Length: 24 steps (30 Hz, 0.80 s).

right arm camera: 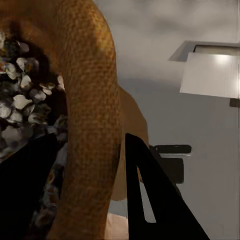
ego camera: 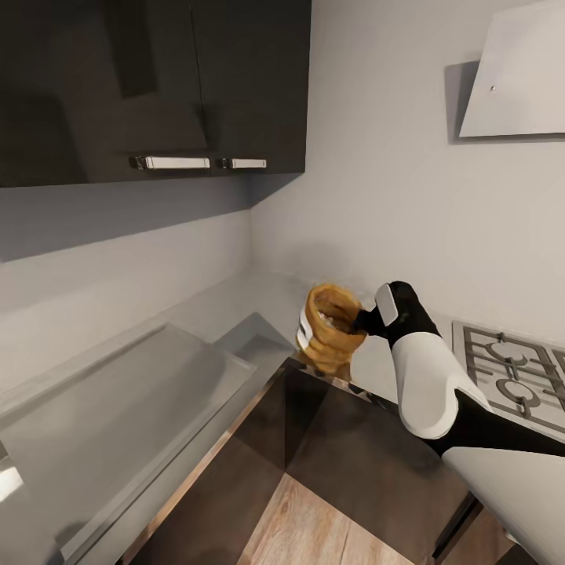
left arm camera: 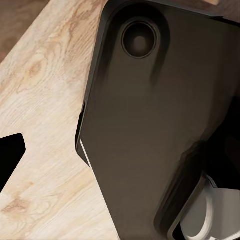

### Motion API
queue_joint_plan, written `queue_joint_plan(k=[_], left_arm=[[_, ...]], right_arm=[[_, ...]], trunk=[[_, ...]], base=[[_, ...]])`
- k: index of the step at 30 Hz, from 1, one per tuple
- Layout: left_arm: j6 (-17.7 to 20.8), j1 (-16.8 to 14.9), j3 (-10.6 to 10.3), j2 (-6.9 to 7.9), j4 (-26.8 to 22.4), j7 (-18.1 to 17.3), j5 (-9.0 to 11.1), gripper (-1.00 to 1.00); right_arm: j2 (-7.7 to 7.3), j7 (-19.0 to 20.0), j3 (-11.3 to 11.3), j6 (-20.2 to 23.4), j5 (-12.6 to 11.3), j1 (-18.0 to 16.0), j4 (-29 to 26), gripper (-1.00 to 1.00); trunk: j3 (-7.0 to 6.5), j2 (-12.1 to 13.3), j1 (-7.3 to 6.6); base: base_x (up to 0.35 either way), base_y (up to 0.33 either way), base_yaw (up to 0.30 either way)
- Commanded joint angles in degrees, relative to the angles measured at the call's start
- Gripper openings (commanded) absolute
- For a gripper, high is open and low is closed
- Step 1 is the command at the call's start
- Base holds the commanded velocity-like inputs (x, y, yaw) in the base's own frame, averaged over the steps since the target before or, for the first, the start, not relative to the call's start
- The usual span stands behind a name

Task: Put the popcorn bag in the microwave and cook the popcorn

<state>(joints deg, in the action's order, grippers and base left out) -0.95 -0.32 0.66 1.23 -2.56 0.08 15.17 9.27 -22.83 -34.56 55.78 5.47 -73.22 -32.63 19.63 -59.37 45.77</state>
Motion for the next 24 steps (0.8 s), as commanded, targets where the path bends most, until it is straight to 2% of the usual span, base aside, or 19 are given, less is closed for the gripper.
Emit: queue_joint_plan(k=[1,3,6,7,8,10,12,19,24], left_arm=[[-0.10,-0.03,0.04,0.00,0.01,0.01,0.21,1.00],[-0.10,-0.03,0.04,0.00,0.01,0.01,0.21,1.00],[-0.10,-0.03,0.04,0.00,0.01,0.01,0.21,1.00],[-0.10,-0.03,0.04,0.00,0.01,0.01,0.21,1.00],[-0.10,-0.03,0.04,0.00,0.01,0.01,0.21,1.00],[-0.10,-0.03,0.04,0.00,0.01,0.01,0.21,1.00],[-0.10,-0.03,0.04,0.00,0.01,0.01,0.21,1.00],[-0.10,-0.03,0.04,-0.02,0.01,0.01,0.21,1.00],[-0.02,-0.03,-0.03,-0.08,0.01,0.01,-0.02,1.00]], right_arm=[[0.07,0.15,-0.44,1.43,0.54,-0.08,-0.21,-1.00],[0.08,0.15,-0.49,4.22,0.71,-0.08,-1.54,-1.00],[0.28,0.08,-0.03,4.22,0.76,-0.08,-7.96,-1.00],[0.38,0.07,2.08,4.22,0.81,-0.08,-10.49,-1.00],[0.52,0.07,5.39,4.22,0.80,-0.08,-12.91,-1.00],[0.70,0.06,8.31,4.22,0.66,-0.08,-15.88,-1.00],[0.73,0.06,9.51,4.22,0.56,-0.08,-18.30,-1.00],[0.33,-0.02,10.28,4.22,0.85,-0.08,-23.37,-1.00],[0.18,0.06,10.38,4.22,0.74,-0.08,-23.78,-1.00]], trunk=[[0.07,-0.05,0.00],[0.07,-0.05,0.00],[0.07,-0.05,0.00],[0.07,-0.05,0.00],[0.07,-0.05,0.00],[0.07,-0.05,0.00],[0.07,-0.05,0.00],[0.07,-0.05,0.00],[0.07,-0.05,0.00]], base=[[0.000,0.000,0.000],[0.000,0.000,0.000],[0.000,0.000,0.000],[0.000,0.000,0.000],[0.000,0.000,0.000],[0.000,0.000,0.000],[0.000,0.000,0.000],[0.000,0.000,0.000],[0.000,0.000,0.000]])
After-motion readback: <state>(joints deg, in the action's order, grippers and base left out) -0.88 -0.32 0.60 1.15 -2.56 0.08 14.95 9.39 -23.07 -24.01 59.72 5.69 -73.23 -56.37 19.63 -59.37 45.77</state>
